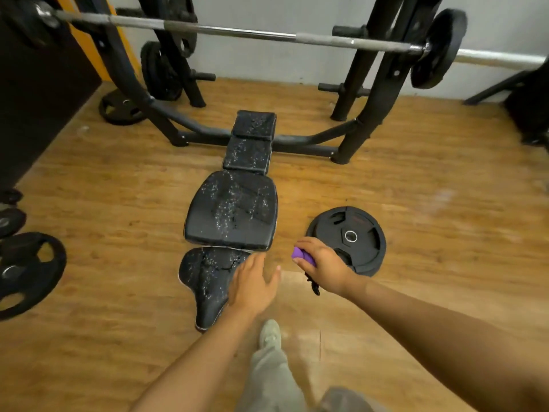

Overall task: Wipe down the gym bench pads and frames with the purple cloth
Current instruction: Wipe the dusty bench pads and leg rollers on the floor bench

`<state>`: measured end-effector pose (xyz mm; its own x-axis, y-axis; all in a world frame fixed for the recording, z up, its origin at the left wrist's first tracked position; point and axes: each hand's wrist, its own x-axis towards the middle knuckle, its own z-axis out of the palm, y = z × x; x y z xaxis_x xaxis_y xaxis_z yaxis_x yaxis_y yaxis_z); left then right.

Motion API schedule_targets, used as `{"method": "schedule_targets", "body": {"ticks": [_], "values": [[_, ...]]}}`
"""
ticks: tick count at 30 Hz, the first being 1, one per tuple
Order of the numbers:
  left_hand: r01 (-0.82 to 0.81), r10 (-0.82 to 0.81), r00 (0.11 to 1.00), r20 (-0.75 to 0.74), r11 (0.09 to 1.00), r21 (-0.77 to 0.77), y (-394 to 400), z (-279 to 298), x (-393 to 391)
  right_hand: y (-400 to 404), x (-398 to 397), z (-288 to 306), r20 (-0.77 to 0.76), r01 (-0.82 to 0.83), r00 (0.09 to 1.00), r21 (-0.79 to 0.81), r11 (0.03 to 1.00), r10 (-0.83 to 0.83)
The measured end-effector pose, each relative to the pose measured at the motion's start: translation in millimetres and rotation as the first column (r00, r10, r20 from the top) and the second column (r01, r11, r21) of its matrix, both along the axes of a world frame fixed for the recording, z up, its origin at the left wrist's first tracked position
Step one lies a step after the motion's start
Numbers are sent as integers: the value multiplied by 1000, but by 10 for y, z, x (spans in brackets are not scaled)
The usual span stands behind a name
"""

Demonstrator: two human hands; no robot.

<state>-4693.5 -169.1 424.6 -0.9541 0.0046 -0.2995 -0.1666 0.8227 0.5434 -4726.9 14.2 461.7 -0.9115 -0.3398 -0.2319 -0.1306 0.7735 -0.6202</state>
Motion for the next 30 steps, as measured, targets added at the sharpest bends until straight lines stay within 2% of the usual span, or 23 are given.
{"method": "schedule_targets", "body": {"ticks": [8, 12, 19, 30], "values": [[25, -25, 1000, -2, 1000, 1, 81, -7, -1452, 184, -1456, 4, 21, 35, 999, 12, 999, -35], [-59, 59, 998, 0, 998, -1, 202, -85, -2135, 322, -2237, -124, 42, -43, 998, 31, 999, 41], [-198, 198, 980, -34, 980, 16, 549, -17, -3120, 479, -3539, -143, 52, -185, 981, -27, 982, 187], [-333, 333, 943, -6, 942, 31, 401, -315, -4426, 286, -5101, -432, 111, -324, 943, 83, 943, 314]]}}
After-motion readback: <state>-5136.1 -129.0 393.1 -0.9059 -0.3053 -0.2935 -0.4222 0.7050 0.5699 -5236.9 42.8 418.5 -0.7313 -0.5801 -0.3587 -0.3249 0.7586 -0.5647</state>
